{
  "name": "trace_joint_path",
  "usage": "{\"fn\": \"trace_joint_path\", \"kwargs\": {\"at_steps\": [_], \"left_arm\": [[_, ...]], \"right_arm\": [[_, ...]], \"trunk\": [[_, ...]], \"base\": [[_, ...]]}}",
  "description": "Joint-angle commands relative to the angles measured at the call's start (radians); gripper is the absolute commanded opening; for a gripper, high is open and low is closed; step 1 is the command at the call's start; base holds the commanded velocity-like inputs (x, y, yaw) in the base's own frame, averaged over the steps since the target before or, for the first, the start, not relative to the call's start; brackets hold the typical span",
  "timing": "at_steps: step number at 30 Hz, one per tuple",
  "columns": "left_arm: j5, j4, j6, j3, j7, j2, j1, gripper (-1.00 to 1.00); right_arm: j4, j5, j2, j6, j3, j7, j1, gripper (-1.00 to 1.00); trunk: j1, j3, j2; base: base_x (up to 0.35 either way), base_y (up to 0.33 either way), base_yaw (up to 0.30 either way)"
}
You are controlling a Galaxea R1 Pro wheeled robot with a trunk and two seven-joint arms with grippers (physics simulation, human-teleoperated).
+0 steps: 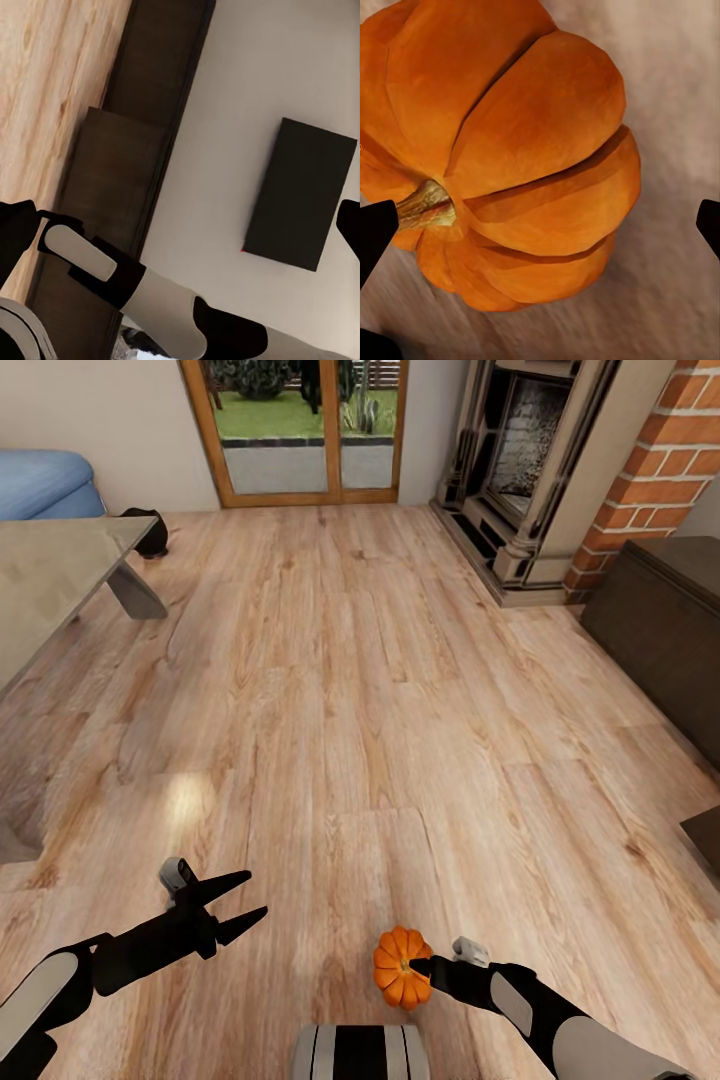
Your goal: Place each of the two pumpkins and all three candles from the living room inside a cabinet in the living room (use any cabinet), then make sure every cabinet is closed, and position the cauldron so it is next to a table in the living room.
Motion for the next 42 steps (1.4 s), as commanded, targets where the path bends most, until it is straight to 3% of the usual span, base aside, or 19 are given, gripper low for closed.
{"fn": "trace_joint_path", "kwargs": {"at_steps": [1,4,11,15,42], "left_arm": [[-0.006,0.001,0.0,-0.001,-0.008,0.001,0.0,1.0],[-0.006,-0.001,0.0,-0.001,-0.008,0.001,-0.001,1.0],[-0.006,-0.001,0.0,-0.001,-0.008,0.001,-0.001,1.0],[-0.006,-0.001,0.0,-0.001,-0.008,0.001,-0.001,1.0],[-0.006,-0.001,0.0,-0.001,-0.008,0.001,-0.001,1.0]], "right_arm": [[-0.001,-0.005,-0.001,0.004,0.003,0.002,0.0,1.0],[-0.001,-0.005,0.0,0.002,0.003,0.002,0.0,1.0],[-0.002,-0.005,0.001,0.001,0.003,0.002,0.0,1.0],[-0.003,-0.005,0.001,0.001,0.003,0.002,0.0,1.0],[-0.003,-0.005,0.0,0.001,0.003,0.003,0.0,1.0]], "trunk": [[0.0,-0.004,0.0],[0.002,-0.016,-0.001],[0.002,-0.016,-0.001],[0.003,-0.032,-0.002],[0.003,-0.032,-0.002]], "base": [[0.0,0.0,0.0],[0.0,0.0,0.0],[0.0,0.0,0.0],[0.0,0.0,0.0],[0.01,0.032,0.0]]}}
